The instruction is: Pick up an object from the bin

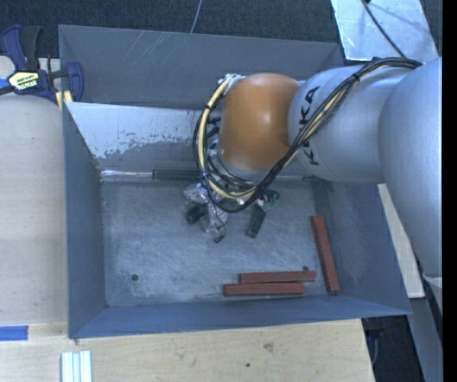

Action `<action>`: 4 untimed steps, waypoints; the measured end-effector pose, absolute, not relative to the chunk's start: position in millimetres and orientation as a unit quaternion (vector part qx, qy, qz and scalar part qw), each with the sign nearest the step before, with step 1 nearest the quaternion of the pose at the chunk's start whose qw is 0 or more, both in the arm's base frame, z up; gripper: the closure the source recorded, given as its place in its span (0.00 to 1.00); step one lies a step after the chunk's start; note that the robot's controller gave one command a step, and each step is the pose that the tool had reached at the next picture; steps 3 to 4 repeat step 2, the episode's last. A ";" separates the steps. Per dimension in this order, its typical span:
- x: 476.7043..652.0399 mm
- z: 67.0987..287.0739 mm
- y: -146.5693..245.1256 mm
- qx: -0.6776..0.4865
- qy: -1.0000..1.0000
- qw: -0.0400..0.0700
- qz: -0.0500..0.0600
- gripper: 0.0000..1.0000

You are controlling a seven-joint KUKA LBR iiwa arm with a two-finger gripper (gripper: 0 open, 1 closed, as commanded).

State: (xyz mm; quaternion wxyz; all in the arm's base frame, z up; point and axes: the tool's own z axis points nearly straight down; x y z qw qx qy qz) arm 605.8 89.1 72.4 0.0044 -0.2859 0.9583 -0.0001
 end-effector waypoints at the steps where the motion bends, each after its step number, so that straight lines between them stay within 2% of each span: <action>1: 601.2 117.1 86.1 -0.321 0.947 -0.001 0.001 1.00; 2: 606.1 254.8 101.4 -0.334 0.943 0.002 0.000 1.00; 4: 606.1 254.8 101.4 -0.334 0.943 0.002 0.000 1.00</action>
Offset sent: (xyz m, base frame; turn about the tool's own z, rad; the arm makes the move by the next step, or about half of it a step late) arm -0.0006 0.0127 0.1818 -0.1060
